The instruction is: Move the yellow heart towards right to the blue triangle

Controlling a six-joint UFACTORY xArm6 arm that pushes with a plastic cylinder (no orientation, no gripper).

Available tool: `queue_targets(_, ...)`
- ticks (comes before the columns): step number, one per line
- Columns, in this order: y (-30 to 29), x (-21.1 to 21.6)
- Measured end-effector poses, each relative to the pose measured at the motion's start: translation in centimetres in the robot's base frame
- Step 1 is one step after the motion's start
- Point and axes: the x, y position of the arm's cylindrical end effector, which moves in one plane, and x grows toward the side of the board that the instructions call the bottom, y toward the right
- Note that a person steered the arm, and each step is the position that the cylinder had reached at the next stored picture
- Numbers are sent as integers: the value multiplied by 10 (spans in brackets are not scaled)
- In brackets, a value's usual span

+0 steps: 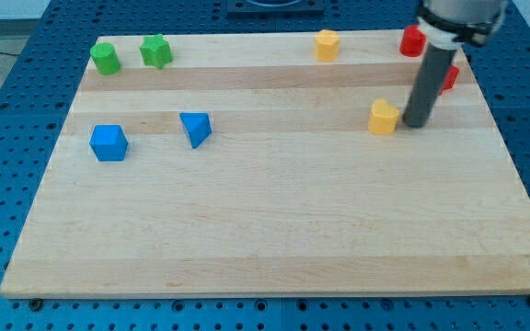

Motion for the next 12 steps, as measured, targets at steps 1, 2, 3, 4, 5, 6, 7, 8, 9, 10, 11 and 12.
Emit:
queue_targets(1, -70, 0)
queue_targets(2, -115, 0)
queue_targets(3, -135, 0)
queue_targets(4, -89, -42)
queue_targets(5, -43, -118)
queue_targets(6, -30, -189)
queue_targets(7, -61, -201)
queue_targets(8, -86, -178)
queue_targets(9, -105, -149)
queue_targets(10, -111, -112)
queue_targets(11, -106, -65)
queue_targets(12, -105, -37)
